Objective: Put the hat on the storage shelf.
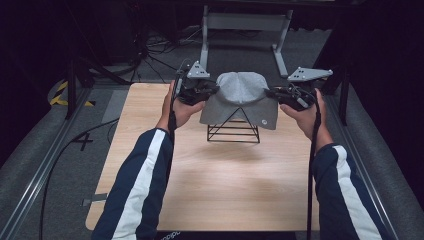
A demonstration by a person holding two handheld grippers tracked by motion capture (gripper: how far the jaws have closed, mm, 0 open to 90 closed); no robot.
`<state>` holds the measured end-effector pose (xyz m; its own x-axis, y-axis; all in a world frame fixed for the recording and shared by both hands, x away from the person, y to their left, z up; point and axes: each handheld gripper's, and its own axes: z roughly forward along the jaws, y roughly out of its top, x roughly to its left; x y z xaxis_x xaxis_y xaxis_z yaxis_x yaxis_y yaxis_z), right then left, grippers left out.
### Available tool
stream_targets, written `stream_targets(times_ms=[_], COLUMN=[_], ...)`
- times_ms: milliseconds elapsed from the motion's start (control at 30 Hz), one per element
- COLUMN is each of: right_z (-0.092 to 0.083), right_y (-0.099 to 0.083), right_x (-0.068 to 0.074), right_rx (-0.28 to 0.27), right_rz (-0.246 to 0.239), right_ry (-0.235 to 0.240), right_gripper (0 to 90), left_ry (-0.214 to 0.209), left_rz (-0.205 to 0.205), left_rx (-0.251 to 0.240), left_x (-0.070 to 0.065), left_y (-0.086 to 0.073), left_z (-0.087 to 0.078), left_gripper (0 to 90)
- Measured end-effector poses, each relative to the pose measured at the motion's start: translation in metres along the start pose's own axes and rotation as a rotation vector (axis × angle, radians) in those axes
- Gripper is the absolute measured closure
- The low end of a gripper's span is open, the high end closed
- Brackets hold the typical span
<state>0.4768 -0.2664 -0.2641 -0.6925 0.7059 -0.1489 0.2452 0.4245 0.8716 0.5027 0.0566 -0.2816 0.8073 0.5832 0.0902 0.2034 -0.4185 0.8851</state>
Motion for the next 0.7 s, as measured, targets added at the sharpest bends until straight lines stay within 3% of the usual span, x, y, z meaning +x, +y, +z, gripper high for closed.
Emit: stream_targets(times_ms=[433, 700], right_z=[0.02, 0.031], right_y=[-0.043, -0.061], right_x=[0.008, 0.016], right_rx=[0.054, 0.08], right_rz=[0.031, 0.038], right_ry=[0.04, 0.06], right_gripper=[85.3, 85.4], left_ry=[-0.034, -0.047], left_rz=[-0.051, -0.046], left_rx=[0.011, 0.05], left_x=[-0.005, -0.01], left_y=[-0.043, -0.062], left_z=[0.017, 0.025], left_gripper=[83.7, 84.0])
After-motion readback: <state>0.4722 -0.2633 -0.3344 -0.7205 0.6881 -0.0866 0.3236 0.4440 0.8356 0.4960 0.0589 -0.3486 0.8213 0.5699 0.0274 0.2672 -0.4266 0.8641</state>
